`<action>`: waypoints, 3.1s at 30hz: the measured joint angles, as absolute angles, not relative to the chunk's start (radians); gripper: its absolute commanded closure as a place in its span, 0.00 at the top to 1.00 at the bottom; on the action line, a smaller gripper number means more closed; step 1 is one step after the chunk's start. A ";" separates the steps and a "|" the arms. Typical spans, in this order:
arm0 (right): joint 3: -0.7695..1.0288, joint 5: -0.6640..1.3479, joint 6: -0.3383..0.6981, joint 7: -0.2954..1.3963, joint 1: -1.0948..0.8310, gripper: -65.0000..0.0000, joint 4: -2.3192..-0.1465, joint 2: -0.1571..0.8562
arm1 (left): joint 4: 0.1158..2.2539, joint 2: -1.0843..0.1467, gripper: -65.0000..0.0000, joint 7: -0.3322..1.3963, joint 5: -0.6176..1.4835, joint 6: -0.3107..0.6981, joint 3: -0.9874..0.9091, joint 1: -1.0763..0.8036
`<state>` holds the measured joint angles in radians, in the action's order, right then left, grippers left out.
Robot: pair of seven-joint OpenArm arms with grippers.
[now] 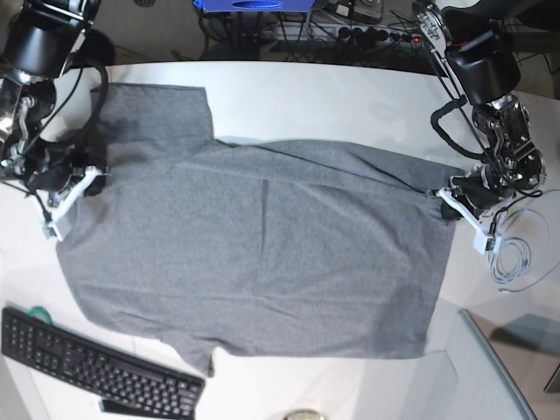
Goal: Layout the t-shirt on the table in an organized manner, then fold the t-shirt properly
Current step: 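Lift the collar edge with both grippers and fold it toward the hem, then release the folded edge with both grippers and raise them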
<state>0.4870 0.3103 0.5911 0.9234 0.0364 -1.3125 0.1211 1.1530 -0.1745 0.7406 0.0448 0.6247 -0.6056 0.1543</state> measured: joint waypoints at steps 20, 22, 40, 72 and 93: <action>0.662 0.305 0.586 0.938 -0.266 0.66 -1.547 0.059 | 1.097 -0.172 0.00 0.718 0.033 0.621 -0.605 0.144; 0.656 0.313 0.588 0.879 -0.265 0.66 -1.480 0.052 | 1.098 -0.173 0.00 0.718 0.033 0.621 -0.605 0.141; 0.473 0.331 0.587 0.820 -0.274 0.00 -1.420 0.064 | 1.100 -0.175 0.00 0.717 0.034 0.622 -0.605 0.114; 0.467 0.308 0.590 1.077 0.176 0.01 -1.386 0.052 | 1.127 -0.180 0.00 0.715 0.034 0.621 -0.605 0.114; 0.474 0.311 0.587 0.840 0.234 0.39 -1.197 0.048 | 1.127 -0.178 0.00 0.717 0.033 0.622 -0.605 0.099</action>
